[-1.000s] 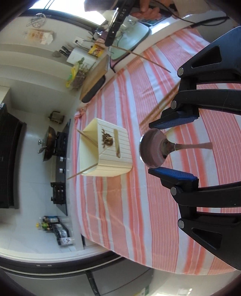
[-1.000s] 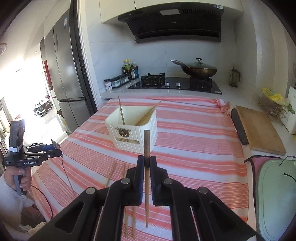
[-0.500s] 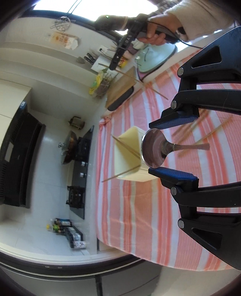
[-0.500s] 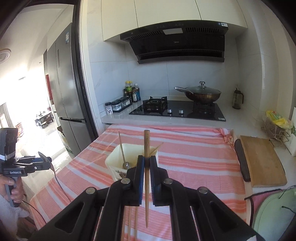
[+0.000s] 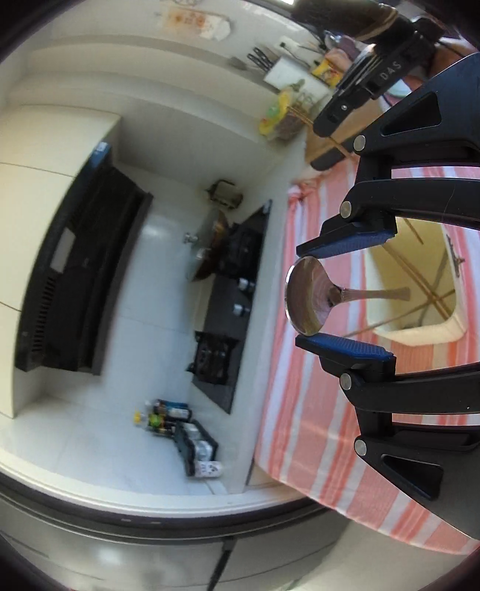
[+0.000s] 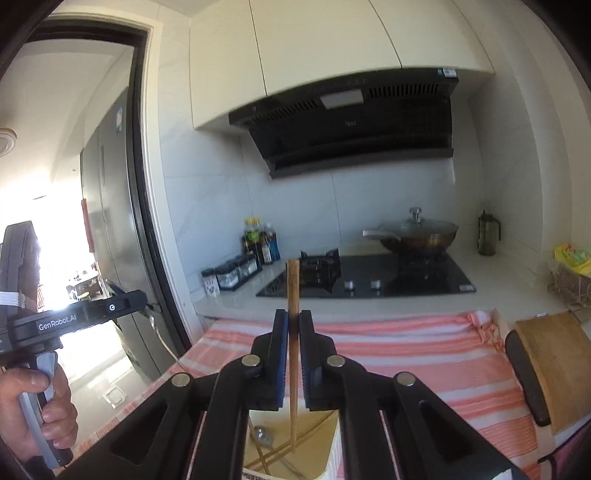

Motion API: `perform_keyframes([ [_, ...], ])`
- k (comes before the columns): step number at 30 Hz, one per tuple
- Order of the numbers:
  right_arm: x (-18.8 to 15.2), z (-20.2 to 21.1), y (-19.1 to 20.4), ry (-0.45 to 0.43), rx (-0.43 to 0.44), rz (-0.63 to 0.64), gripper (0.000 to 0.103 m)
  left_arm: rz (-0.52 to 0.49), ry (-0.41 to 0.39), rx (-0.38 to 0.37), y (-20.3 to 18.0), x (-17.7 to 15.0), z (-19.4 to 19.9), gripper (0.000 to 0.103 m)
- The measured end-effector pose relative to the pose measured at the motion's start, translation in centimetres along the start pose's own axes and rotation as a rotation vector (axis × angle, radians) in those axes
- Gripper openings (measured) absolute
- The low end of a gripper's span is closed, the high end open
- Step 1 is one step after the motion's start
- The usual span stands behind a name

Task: Organize utensils
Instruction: 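Carry the spoon and chopstick over the white box and lower them in, then open both tools and withdraw them from the box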

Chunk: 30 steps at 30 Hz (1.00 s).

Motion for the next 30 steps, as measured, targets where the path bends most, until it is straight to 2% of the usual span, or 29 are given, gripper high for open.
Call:
perform_keyframes([
  [4, -4.5, -5.8, -0.2, 0.222, 0.030, -0.029, 0.006, 0.032, 0.189, 0.001, 1.2, -3.0, -5.1, 0.042],
  [7, -6.9, -8.5, -0.6, 0.357, 0.047, -0.080, 0.008, 0.080, 0.294, -0.019, 1.8, -4.8, -6.8, 0.043],
  [9, -7.6, -9.2, -0.8, 0.404, 0.045, -0.099, 0.012, 0.090, 0.298, -0.028, 1.8, -5.4, -6.2, 0.054],
  [10, -7.6, -9.1, -0.8, 0.412, 0.053, -0.108, 0.029, 0.087, 0.290, -0.033, 1.7, -5.6, -5.5, 0.071],
  [11, -7.5, -8.7, -0.9, 0.407, 0.062, -0.115, 0.042, 0.080, 0.278, -0.033, 1.7, -5.8, -4.6, 0.082],
  [12, -7.4, -7.9, -0.9, 0.386, 0.064, -0.117, 0.059, 0.069, 0.268, -0.032, 1.7, -6.2, -3.5, 0.085],
  [15, -6.8, -4.6, -1.4, 0.321, 0.056, -0.083, 0.060, 0.022, 0.299, -0.024, 1.8, -8.5, -0.7, 0.092],
  [19, -9.3, 0.2, -2.4, 0.335, 0.045, 0.014, 0.060, -0.023, 0.396, 0.003, 2.3, -14.5, 2.1, 0.094],
  [22, -14.2, 3.8, -3.7, 0.397, 0.010, 0.071, 0.060, -0.047, 0.443, 0.061, 2.6, -20.5, 3.9, 0.094],
  [25, -20.4, 7.4, -5.4, 0.478, -0.063, 0.103, 0.060, -0.038, 0.460, 0.129, 2.8, -25.3, 4.9, 0.094],
  [27, -24.0, 9.4, -6.6, 0.534, -0.113, 0.083, 0.060, -0.020, 0.456, 0.155, 3.0, -27.2, 5.1, 0.094],
  [30, -27.1, 11.6, -8.0, 0.573, -0.172, 0.038, 0.060, -0.027, 0.443, 0.198, 2.9, -28.6, 4.8, 0.094],
])
Point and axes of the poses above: each gripper's, at about its wrist camera, not at the fingertips, and z roughly against the way its jaws point, y to its left, x to its top, the point moved 2 cm from there along -z, roughly the way its jaws point, and after that the axes turned 3 degrees about -x, right-handed, at the moved point
